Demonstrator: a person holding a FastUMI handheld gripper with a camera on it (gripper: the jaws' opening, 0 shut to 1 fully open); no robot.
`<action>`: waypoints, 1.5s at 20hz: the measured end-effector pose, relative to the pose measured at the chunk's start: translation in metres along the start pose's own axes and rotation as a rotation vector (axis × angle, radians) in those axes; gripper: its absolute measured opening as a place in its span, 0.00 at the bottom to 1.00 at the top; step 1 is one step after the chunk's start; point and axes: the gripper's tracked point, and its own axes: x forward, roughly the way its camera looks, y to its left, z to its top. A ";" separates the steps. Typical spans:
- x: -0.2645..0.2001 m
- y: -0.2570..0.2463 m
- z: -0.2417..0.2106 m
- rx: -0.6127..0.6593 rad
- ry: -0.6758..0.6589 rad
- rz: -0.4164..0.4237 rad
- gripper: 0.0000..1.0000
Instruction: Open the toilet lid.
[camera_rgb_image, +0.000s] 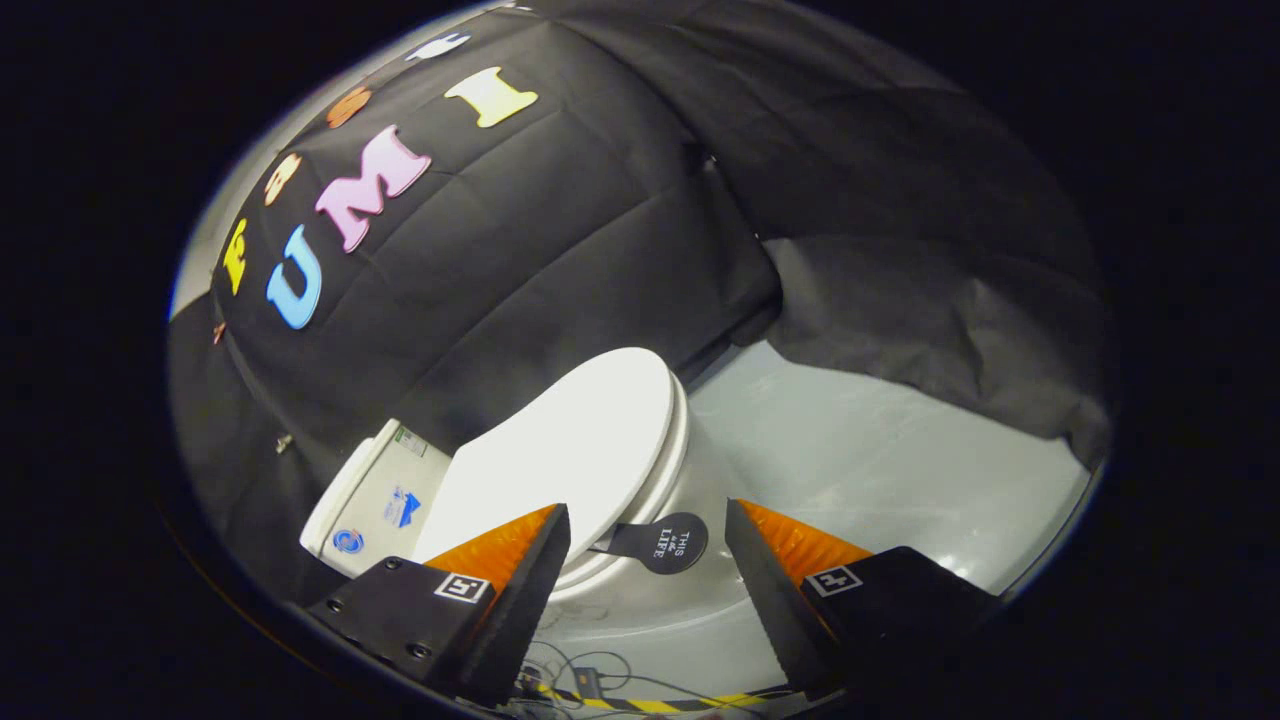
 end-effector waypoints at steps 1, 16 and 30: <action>0.003 -0.003 -0.004 0.048 0.013 -0.005 0.99; 0.022 -0.012 -0.022 0.465 0.111 -0.018 0.08; -0.047 0.134 0.063 0.159 0.023 -0.011 0.05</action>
